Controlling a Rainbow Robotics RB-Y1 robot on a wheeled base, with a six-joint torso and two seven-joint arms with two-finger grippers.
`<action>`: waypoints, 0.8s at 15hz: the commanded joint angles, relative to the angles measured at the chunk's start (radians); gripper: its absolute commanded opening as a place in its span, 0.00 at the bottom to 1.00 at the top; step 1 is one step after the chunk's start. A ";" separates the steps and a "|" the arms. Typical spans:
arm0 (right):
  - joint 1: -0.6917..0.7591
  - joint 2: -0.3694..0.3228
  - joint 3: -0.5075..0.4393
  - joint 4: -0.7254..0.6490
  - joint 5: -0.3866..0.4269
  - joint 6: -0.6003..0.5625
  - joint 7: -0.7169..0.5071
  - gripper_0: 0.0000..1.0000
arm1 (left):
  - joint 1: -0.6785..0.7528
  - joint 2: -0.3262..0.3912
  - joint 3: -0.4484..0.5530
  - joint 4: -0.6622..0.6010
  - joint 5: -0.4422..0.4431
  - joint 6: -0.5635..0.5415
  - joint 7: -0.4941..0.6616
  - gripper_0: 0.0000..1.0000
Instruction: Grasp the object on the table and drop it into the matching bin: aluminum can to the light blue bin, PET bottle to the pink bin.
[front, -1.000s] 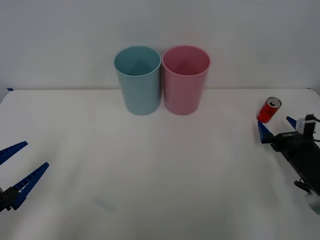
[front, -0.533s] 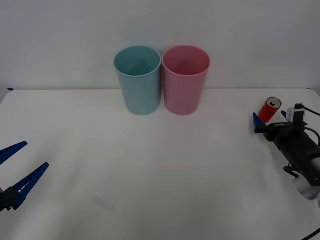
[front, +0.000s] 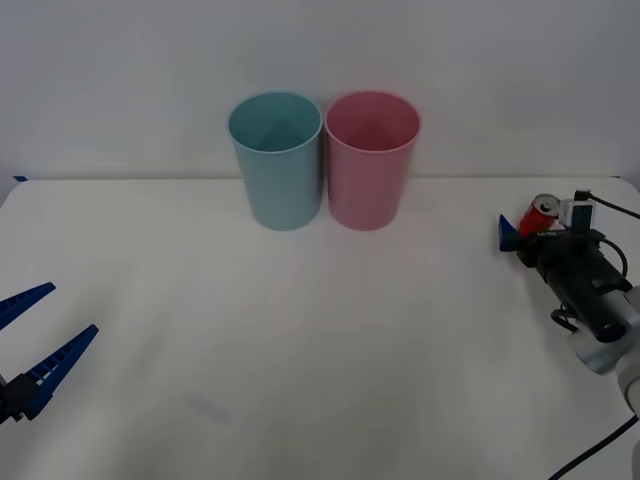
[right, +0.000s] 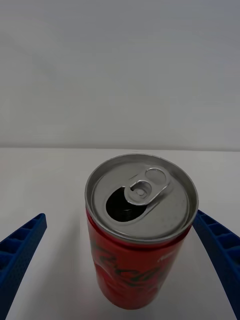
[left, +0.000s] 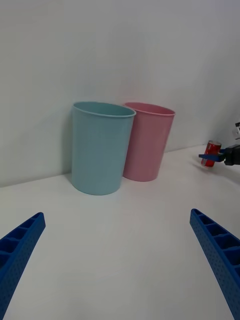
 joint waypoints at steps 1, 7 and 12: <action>-0.003 0.000 0.008 0.000 -0.010 0.012 0.002 1.00 | 0.000 0.000 0.000 0.000 0.000 0.000 0.000 1.00; -0.003 0.000 0.013 0.000 -0.014 0.009 0.006 0.00 | 0.000 0.000 0.000 0.000 0.000 0.000 0.000 1.00; -0.003 0.000 0.036 0.000 -0.046 0.004 0.006 0.00 | 0.000 0.000 0.000 0.000 0.000 0.000 0.000 1.00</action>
